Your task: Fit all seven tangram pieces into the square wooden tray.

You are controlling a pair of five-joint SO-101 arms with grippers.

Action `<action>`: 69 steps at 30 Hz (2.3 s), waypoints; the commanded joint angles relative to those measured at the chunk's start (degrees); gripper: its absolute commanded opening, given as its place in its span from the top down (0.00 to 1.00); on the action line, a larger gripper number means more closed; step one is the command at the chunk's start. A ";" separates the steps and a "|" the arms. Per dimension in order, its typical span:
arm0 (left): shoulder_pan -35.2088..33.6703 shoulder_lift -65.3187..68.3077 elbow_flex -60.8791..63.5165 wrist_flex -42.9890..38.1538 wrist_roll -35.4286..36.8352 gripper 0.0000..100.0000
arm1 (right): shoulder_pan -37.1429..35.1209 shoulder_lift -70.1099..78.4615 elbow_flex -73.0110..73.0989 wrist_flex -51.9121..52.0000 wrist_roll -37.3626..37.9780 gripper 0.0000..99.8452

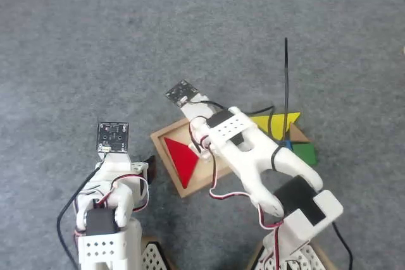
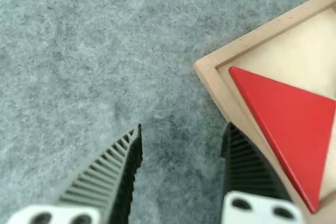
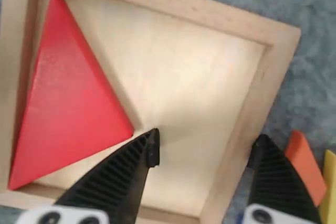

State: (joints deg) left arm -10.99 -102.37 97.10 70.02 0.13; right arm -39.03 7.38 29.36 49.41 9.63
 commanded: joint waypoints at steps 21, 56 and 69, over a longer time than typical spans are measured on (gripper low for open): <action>-0.18 -0.62 -0.66 -1.23 0.62 0.76 | 12.18 11.03 -16.88 2.77 -2.20 0.71; -0.18 -0.62 -0.66 -1.23 0.62 0.76 | 26.07 -5.58 -9.49 9.71 -21.10 0.81; -0.18 -0.62 -0.66 -1.23 0.62 0.76 | 35.65 -21.85 1.58 8.31 -2.99 0.74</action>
State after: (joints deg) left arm -10.99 -102.37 97.10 70.02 0.13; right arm -6.68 -13.10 31.47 58.90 1.27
